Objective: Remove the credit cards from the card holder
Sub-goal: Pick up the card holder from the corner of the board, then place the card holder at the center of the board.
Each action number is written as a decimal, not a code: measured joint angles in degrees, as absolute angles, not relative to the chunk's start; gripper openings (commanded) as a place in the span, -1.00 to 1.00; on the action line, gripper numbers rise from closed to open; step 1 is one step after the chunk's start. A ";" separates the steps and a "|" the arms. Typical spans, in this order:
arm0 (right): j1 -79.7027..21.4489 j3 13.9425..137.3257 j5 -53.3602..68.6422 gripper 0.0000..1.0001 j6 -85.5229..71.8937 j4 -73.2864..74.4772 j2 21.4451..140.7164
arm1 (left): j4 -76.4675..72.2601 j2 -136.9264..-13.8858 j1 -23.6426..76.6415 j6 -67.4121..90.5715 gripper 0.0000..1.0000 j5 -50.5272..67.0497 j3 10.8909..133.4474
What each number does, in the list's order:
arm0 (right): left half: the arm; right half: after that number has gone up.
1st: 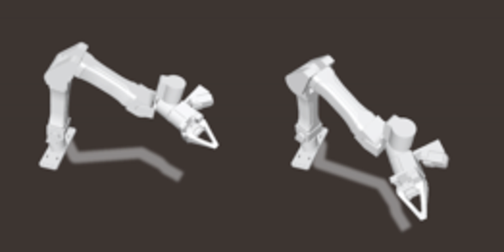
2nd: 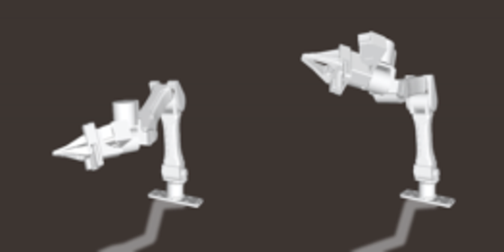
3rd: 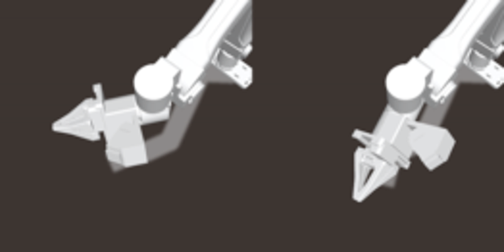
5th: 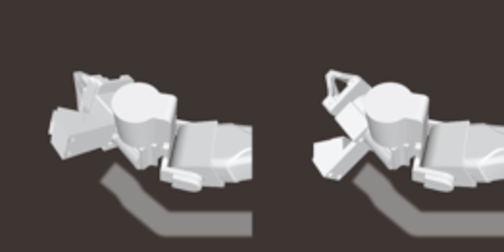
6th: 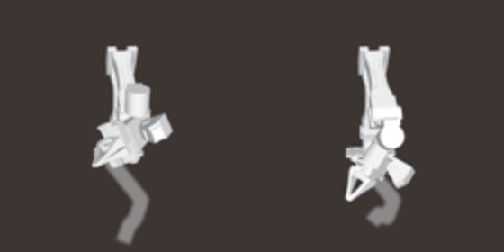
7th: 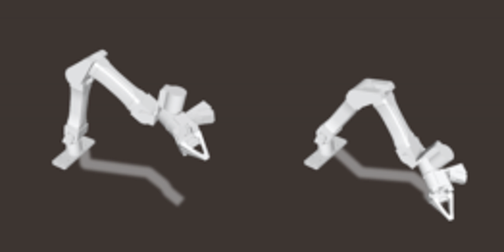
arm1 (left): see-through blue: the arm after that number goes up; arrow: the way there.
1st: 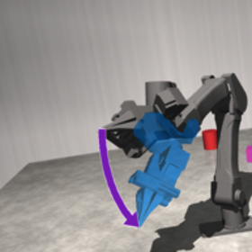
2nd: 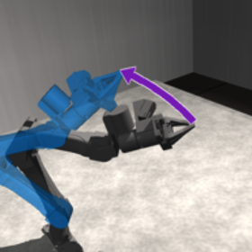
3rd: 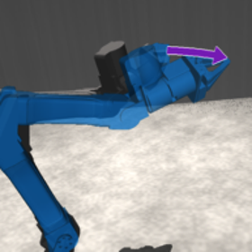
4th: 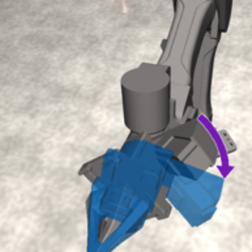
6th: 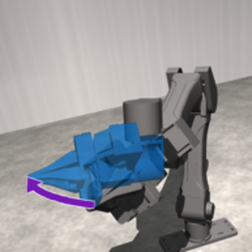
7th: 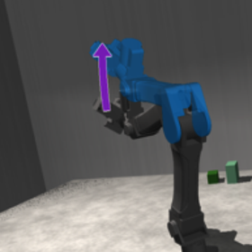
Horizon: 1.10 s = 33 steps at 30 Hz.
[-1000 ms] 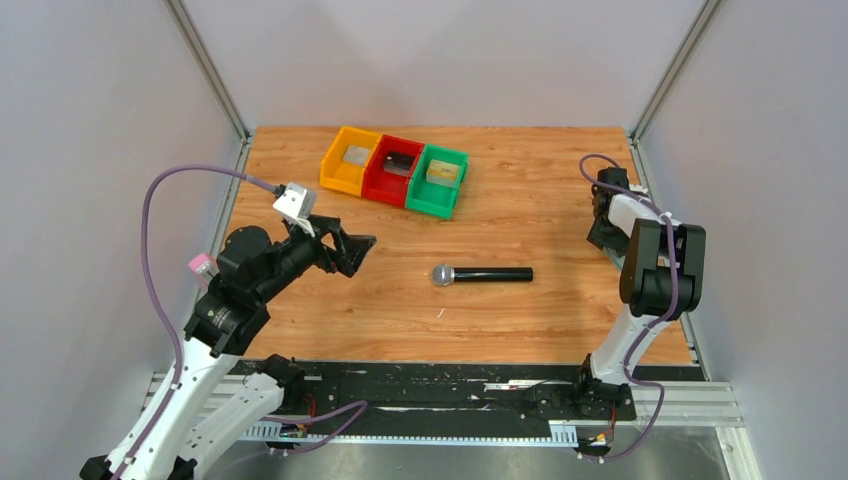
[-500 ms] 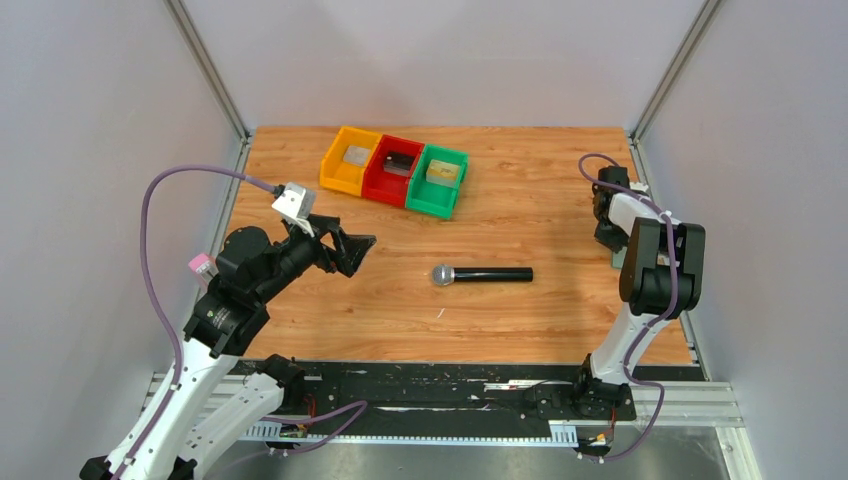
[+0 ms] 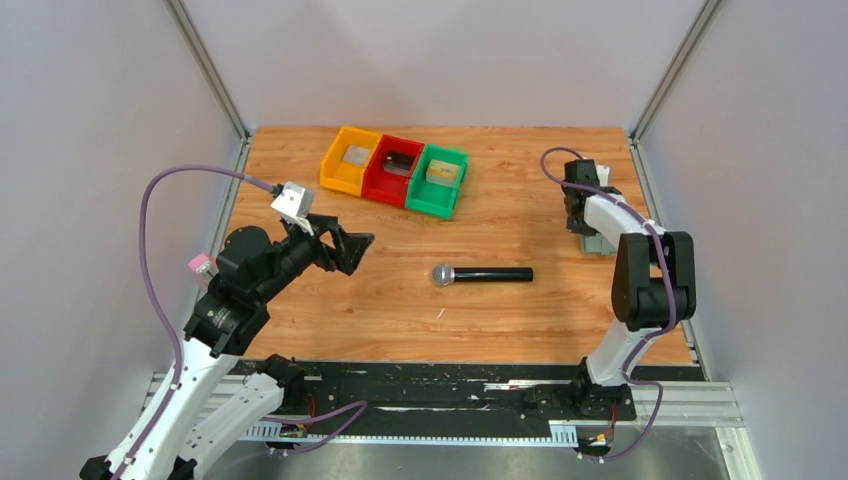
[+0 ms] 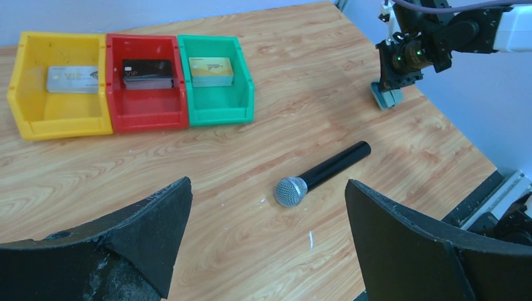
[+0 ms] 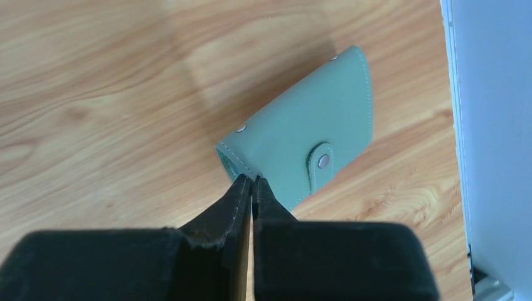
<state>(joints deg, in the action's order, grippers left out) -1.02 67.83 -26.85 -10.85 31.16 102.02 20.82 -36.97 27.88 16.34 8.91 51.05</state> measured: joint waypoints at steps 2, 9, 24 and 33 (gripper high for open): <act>-3.18 67.26 -26.68 -1.00 -9.41 29.78 100.29 | 20.82 -37.04 27.88 16.36 1.00 8.47 51.05; -11.70 66.57 -26.46 -1.00 -4.29 25.02 95.42 | 21.89 -38.98 27.88 16.71 1.00 6.24 51.05; -25.17 59.31 -20.58 -1.00 7.27 11.79 86.94 | 31.53 -43.88 27.88 26.26 0.96 4.23 50.28; -37.56 61.93 -20.08 -1.00 11.40 8.73 91.81 | 36.97 -44.75 27.88 29.71 0.97 -2.66 50.30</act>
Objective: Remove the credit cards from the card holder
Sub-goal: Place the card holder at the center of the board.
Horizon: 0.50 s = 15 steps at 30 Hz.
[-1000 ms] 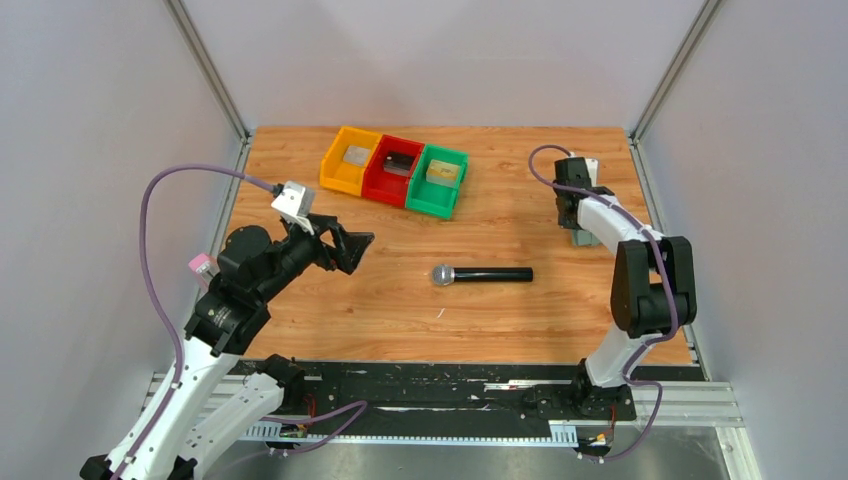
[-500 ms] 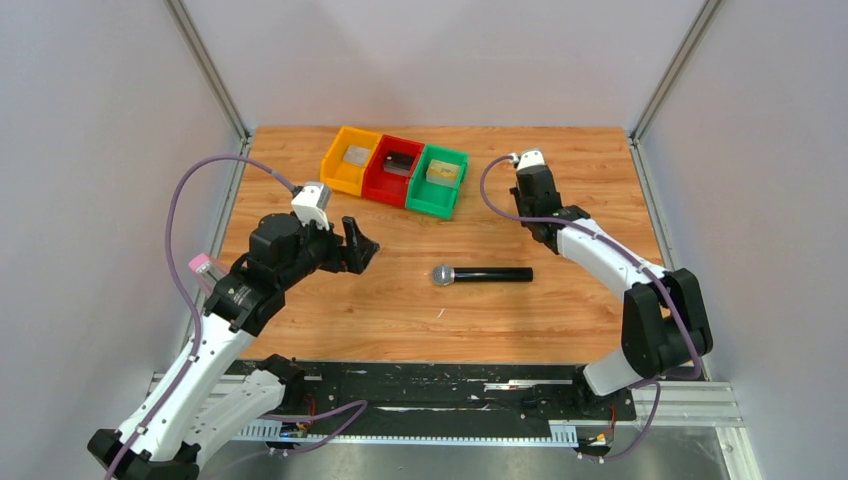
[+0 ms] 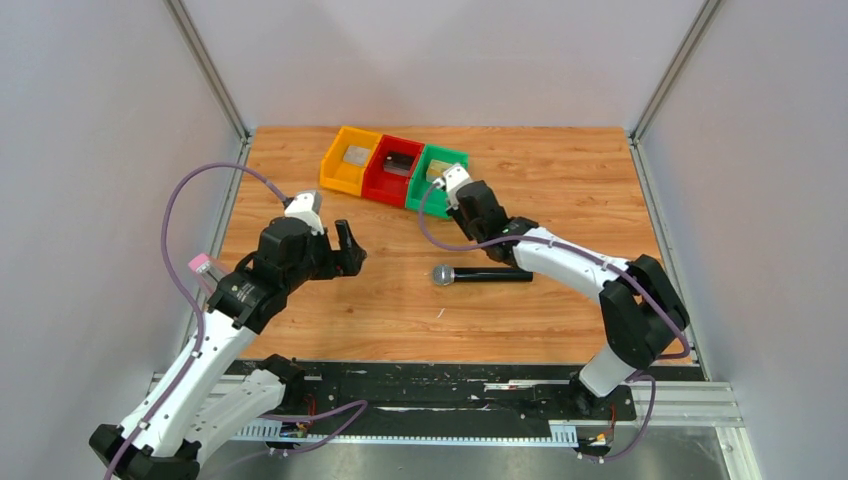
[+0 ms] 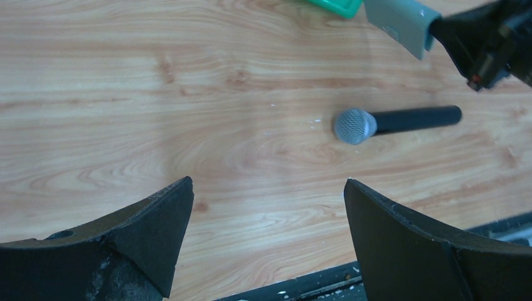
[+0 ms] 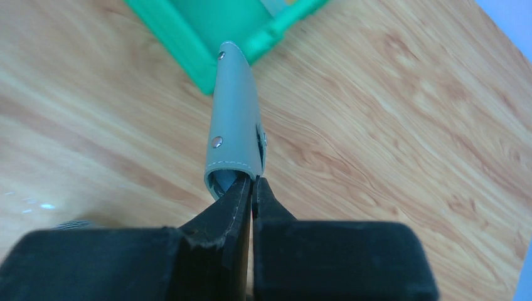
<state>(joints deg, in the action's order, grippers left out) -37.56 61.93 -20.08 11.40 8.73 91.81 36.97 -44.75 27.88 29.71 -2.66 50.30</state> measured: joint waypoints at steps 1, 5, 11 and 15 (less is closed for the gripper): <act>-39.31 62.41 -19.94 -1.00 11.79 8.67 92.25 | 37.67 -44.80 27.88 30.48 0.97 -4.32 50.30; -45.47 64.55 -19.38 -1.00 12.75 7.86 93.21 | 39.38 -43.83 27.66 33.71 0.99 -10.07 50.30; -54.54 65.87 -19.09 -1.00 13.78 2.96 95.26 | 41.45 -38.83 27.27 39.35 1.00 -18.24 50.26; -59.77 63.92 -19.81 -1.00 14.70 -0.54 96.92 | 42.46 -36.32 26.96 41.43 1.00 -19.90 50.19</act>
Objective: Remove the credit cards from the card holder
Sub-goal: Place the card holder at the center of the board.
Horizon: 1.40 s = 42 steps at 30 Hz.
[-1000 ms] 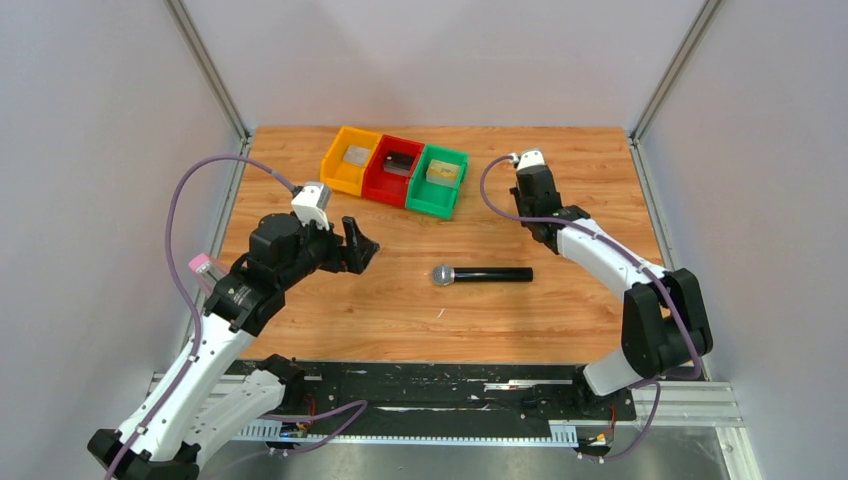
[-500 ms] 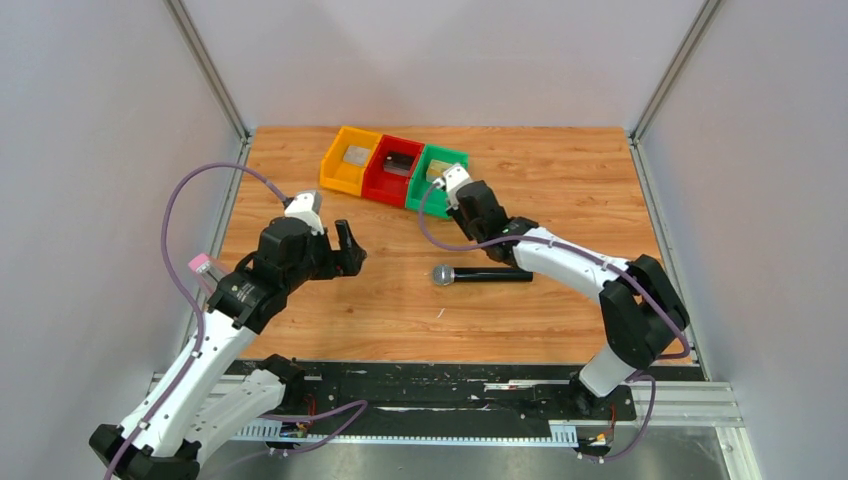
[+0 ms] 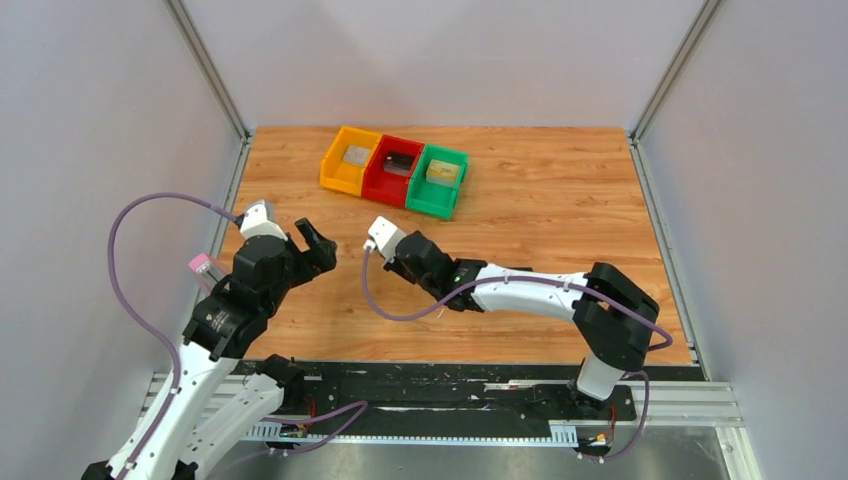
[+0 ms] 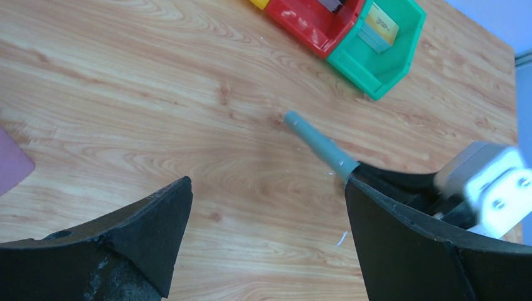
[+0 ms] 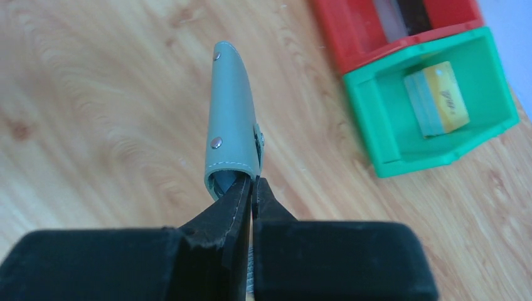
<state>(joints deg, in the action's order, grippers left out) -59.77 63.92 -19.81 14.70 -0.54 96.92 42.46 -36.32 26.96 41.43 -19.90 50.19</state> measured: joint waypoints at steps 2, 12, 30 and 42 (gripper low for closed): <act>-61.95 62.24 -20.40 -1.00 14.59 -1.34 97.36 | 42.48 -36.03 26.96 42.24 1.00 -19.29 49.82; -75.79 56.77 -26.65 -0.96 7.31 -1.65 100.12 | 42.24 -38.24 26.96 43.40 0.97 -12.64 44.71; -81.03 56.49 -25.71 -0.35 -17.65 10.85 97.03 | 32.53 -41.12 26.94 45.17 0.59 3.55 30.28; -70.89 59.31 -22.37 -0.34 -35.64 15.92 94.70 | 32.12 -39.68 26.94 46.19 0.64 2.83 28.42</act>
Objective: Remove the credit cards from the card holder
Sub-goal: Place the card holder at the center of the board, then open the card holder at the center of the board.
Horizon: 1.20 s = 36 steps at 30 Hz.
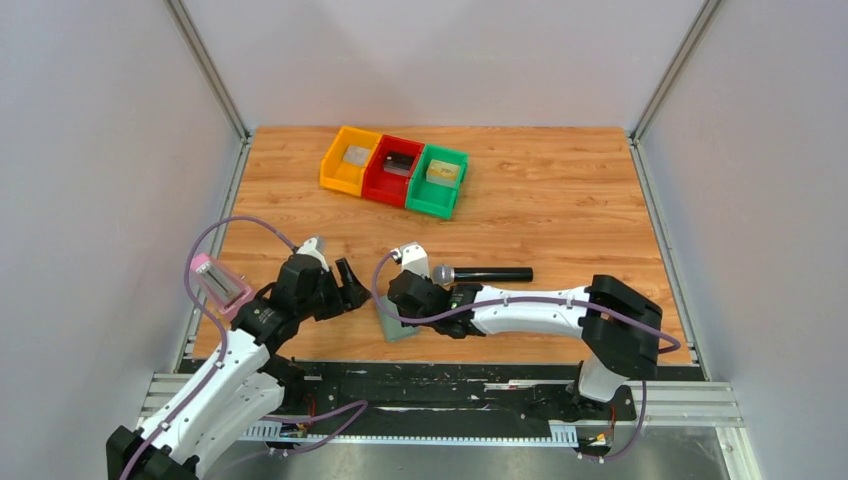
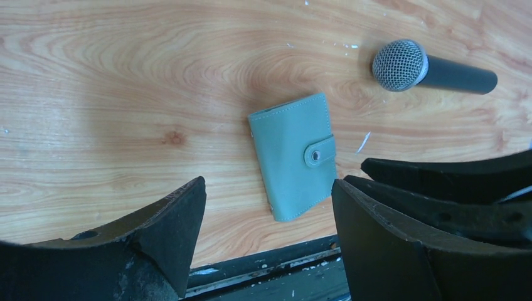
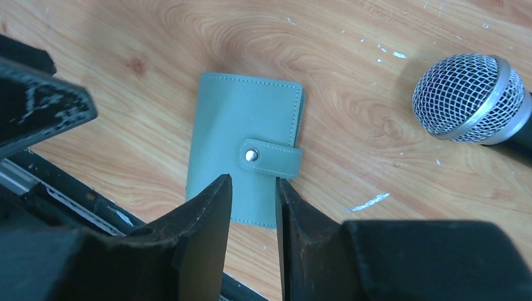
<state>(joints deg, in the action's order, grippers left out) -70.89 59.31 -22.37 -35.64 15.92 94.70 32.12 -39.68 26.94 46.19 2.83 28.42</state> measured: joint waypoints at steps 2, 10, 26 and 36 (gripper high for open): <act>-70.15 59.99 -22.02 -0.34 -36.51 16.25 95.48 | 32.29 -38.20 26.94 46.59 0.64 2.17 28.25; -69.12 64.10 -20.12 -0.35 -38.13 17.15 100.33 | 32.36 -36.51 26.94 47.51 0.63 1.23 27.29; -68.90 66.28 -21.32 -0.34 -39.38 17.17 105.60 | 30.46 -37.58 26.94 48.29 0.53 3.44 24.77; -70.19 66.92 -24.88 -0.49 -40.91 19.09 106.13 | 28.86 -38.85 26.94 48.58 0.48 5.15 23.90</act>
